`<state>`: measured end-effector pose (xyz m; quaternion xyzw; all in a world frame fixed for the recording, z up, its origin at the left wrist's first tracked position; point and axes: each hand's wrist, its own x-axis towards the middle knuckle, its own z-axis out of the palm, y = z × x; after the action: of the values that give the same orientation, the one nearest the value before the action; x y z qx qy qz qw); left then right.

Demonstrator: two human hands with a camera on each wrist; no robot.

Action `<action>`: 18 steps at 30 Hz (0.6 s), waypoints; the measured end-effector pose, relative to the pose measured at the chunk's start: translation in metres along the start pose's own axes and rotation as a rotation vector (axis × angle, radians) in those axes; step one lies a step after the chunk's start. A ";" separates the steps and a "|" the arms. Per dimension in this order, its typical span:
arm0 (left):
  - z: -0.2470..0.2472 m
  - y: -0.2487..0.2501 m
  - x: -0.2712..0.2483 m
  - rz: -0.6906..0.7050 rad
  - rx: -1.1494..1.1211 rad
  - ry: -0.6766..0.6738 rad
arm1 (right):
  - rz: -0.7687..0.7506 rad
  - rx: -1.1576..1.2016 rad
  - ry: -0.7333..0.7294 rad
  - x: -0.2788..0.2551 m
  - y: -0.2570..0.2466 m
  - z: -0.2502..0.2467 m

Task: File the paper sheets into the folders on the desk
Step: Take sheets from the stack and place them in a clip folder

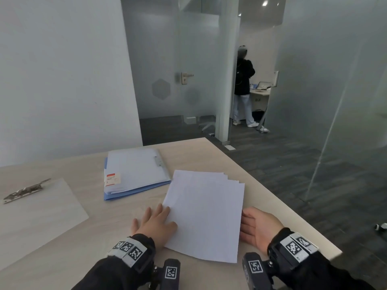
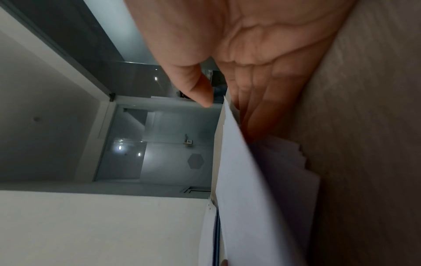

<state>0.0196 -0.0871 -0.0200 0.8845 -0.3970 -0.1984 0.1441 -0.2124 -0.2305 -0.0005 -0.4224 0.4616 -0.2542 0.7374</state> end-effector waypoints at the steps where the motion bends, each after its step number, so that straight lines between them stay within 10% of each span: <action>1: 0.000 0.000 0.000 0.004 0.008 -0.006 | 0.000 -0.013 0.008 0.001 -0.001 0.000; 18: 0.001 -0.003 0.001 0.023 0.056 -0.024 | 0.018 -0.111 0.050 0.015 -0.002 0.005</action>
<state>0.0217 -0.0858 -0.0224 0.8810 -0.4144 -0.1959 0.1170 -0.2012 -0.2409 -0.0041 -0.4519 0.4969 -0.2321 0.7035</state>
